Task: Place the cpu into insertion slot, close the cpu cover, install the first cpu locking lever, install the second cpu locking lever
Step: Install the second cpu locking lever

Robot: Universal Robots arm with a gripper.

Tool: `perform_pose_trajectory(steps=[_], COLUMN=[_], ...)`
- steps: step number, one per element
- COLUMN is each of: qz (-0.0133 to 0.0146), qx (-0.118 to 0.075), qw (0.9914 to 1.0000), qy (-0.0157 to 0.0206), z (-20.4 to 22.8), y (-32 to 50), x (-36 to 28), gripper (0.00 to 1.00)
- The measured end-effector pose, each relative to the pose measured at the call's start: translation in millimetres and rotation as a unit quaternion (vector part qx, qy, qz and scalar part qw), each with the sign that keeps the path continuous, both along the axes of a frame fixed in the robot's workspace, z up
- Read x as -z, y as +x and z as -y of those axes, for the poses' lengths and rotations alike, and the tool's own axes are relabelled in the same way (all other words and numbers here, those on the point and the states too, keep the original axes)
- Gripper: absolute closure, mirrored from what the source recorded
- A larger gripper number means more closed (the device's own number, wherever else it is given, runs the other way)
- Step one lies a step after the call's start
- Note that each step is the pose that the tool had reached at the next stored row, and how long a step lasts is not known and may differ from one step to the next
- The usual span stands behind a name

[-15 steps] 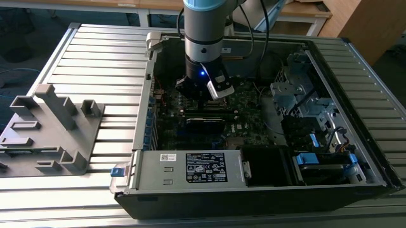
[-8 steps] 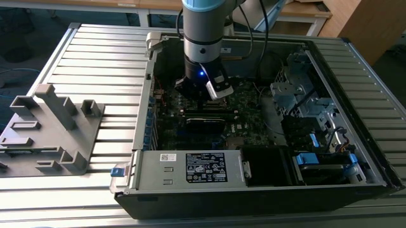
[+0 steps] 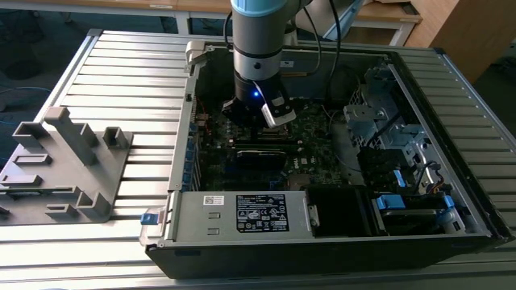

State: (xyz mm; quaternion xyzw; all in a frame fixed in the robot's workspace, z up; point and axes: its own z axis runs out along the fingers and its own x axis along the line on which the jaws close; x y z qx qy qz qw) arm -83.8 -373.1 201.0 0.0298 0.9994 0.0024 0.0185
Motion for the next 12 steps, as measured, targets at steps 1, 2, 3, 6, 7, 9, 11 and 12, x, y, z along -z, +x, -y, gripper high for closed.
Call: perform_pose_trajectory(steps=[1,2,3,6,7,9,11,12], qz=[0.0,0.0,0.0,0.0001,0.0002,0.0006,0.0007,0.0008], qx=[0.0,0.0,0.0,0.0,0.0,0.0,0.0,0.0], qw=[1.0,1.0,1.0,1.0,1.0,0.99999,0.99999,0.99999], qy=[0.0001,0.0003,0.0004,0.0014,0.0026,0.0037,0.0046,0.0053], z=[0.0,0.0,0.0,0.1,0.1,0.0,0.1,0.2], y=[0.0,0.0,0.1,-0.2,-0.4,-1.1,-2.0,-2.3], x=[0.0,0.1,0.1,0.2,0.4,1.0,1.7,2.0], gripper=[0.89,0.89,0.89,0.89,0.89,0.89,0.89,0.89])
